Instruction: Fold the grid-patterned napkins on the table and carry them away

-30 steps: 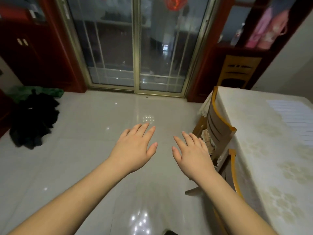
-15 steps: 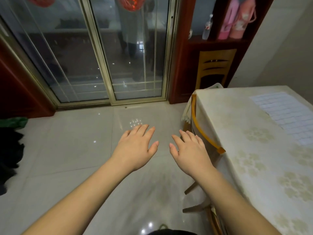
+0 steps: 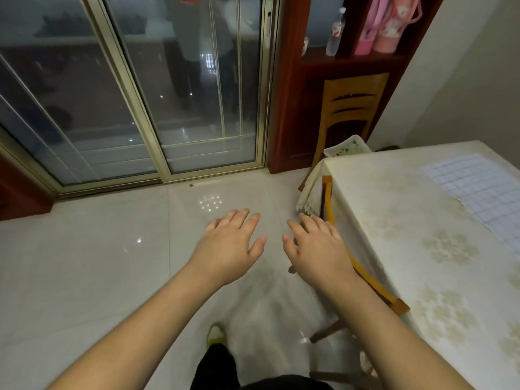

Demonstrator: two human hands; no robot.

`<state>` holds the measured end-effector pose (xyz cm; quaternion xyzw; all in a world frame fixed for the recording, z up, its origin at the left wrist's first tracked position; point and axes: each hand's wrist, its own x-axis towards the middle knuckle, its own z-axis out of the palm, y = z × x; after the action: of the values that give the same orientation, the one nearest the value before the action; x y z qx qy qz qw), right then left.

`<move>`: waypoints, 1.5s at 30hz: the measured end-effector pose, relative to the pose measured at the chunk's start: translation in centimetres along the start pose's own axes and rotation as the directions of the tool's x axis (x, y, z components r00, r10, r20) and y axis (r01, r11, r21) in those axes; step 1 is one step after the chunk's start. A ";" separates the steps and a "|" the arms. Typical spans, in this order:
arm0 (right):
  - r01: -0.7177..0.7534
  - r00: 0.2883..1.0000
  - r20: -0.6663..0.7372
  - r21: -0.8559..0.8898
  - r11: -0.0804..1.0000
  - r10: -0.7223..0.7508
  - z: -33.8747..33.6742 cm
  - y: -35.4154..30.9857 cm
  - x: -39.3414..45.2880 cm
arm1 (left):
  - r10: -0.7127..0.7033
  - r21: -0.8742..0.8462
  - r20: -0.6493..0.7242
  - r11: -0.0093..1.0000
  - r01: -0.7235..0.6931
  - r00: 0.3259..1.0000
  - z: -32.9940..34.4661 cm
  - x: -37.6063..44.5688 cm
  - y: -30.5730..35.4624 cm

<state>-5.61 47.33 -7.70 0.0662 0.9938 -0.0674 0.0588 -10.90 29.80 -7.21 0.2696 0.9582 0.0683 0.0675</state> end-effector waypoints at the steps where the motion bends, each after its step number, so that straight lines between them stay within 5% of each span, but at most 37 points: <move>1: -0.010 1.000 0.001 -0.005 1.000 0.010 0.0 -0.5 1.7 | 0.012 0.009 0.003 1.000 -0.012 1.000 -0.2 1.4 -1.2; 12: -0.160 0.987 0.022 0.015 0.987 0.159 -0.7 -5.5 14.2 | 0.166 0.088 0.125 0.980 -0.177 0.978 -2.2 13.6 -11.1; 28: -0.393 0.920 0.041 0.086 0.916 0.391 1.3 3.8 29.7 | 0.417 0.089 0.184 0.895 -0.438 0.890 -1.1 36.4 -8.4; 37: -0.526 0.850 0.073 0.089 0.846 0.521 -1.3 12.4 35.3 | 0.569 0.074 0.261 0.794 -0.604 0.780 -1.1 47.4 -2.0; 45: -0.711 0.703 0.106 0.152 0.687 0.703 -1.5 16.9 36.3 | 0.749 0.041 0.272 0.617 -0.786 0.603 -1.0 54.7 5.0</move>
<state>-39.17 68.65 -12.88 0.4474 0.8797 -0.1310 0.0935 -54.78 62.68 -10.48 0.6658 0.7363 -0.0162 0.1197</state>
